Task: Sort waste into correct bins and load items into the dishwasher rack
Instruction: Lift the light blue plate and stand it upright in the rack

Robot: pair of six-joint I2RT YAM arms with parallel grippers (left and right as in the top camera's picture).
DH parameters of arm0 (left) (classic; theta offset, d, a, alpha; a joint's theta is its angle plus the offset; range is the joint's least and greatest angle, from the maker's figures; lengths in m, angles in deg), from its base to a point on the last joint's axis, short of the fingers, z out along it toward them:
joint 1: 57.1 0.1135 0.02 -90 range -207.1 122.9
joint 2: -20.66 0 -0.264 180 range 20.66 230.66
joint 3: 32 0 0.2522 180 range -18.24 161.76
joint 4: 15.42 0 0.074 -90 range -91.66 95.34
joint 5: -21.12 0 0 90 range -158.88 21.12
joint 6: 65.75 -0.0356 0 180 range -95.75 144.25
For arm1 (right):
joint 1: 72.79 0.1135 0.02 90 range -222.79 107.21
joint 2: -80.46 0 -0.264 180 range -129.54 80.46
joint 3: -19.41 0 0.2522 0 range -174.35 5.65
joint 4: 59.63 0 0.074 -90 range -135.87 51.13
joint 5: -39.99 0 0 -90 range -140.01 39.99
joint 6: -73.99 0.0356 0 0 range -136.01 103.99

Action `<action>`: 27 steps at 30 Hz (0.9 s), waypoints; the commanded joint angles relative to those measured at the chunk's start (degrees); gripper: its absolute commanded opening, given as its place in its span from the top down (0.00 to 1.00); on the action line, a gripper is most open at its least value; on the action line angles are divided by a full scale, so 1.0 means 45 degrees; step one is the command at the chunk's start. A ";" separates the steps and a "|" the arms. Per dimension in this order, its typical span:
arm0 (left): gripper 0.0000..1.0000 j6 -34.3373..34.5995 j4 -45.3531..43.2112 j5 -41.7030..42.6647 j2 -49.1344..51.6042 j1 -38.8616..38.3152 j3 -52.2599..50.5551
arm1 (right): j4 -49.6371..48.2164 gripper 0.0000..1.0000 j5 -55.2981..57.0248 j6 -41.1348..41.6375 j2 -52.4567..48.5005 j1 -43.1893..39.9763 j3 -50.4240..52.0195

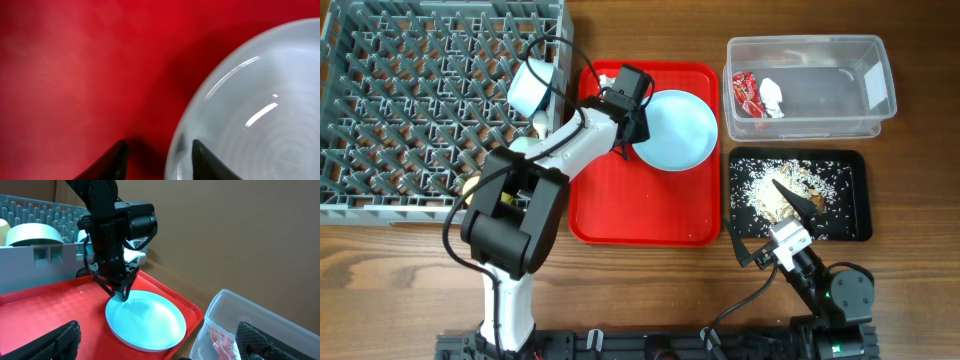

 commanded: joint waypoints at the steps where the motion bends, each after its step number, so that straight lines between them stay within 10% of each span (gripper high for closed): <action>1: 0.94 -0.0656 0.0374 0.1035 0.0379 -0.0117 -0.0005 | -0.0068 0.00 -0.0204 -0.0024 0.0126 0.0049 0.0034; 9: 0.96 -0.1093 0.3589 -0.1753 -0.3303 0.0311 0.0034 | -0.0068 0.00 -0.0204 -0.0019 0.0126 0.0049 0.0034; 21: 0.96 -0.3293 0.7650 -1.6019 -0.9199 0.0505 0.0029 | -0.0068 0.00 -0.0204 -0.0024 0.0126 0.0049 0.0034; 27: 0.96 -0.3526 0.7499 -1.6524 -0.8442 0.1943 0.0015 | -0.0068 0.00 -0.0204 -0.0024 0.0126 0.0049 0.0034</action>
